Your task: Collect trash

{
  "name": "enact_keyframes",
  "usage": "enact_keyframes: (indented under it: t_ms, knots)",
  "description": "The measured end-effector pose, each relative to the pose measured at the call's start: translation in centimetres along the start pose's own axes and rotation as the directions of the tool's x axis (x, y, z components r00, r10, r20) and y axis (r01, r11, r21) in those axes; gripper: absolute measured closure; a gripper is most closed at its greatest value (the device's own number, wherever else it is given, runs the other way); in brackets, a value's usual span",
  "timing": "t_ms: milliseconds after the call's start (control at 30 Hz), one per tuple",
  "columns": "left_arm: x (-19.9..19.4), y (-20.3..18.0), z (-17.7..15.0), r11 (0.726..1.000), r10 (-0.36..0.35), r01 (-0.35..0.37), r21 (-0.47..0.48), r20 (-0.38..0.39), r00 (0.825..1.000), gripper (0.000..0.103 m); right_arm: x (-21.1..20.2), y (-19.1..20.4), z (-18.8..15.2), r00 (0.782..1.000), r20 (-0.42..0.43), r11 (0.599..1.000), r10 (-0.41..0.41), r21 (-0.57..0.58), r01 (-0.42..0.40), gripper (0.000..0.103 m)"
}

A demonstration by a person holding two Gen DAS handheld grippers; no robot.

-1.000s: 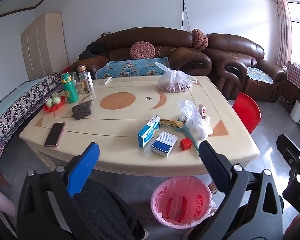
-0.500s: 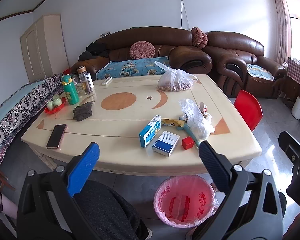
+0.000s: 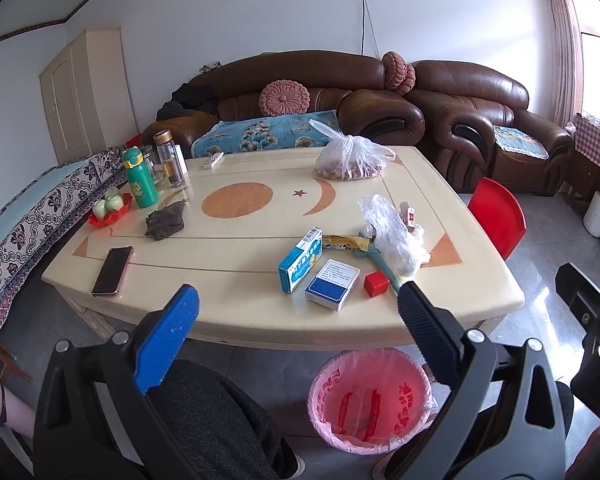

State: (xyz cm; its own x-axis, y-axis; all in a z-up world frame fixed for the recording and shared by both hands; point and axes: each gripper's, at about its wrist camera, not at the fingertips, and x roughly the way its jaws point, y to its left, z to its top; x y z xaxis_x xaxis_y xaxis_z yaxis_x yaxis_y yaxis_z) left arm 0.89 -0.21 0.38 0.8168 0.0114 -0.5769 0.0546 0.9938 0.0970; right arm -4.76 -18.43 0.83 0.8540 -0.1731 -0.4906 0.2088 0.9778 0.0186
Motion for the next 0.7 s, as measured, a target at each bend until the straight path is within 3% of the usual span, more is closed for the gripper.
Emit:
enact_keyframes:
  t_ms: [700]
  knots:
    - [1.6,0.0,-0.7,1.000,0.015,-0.015,0.027,-0.019,1.000,0.006,3.2,0.5,-0.8,0.999,-0.044,1.000,0.023,-0.007,-0.023,0.006]
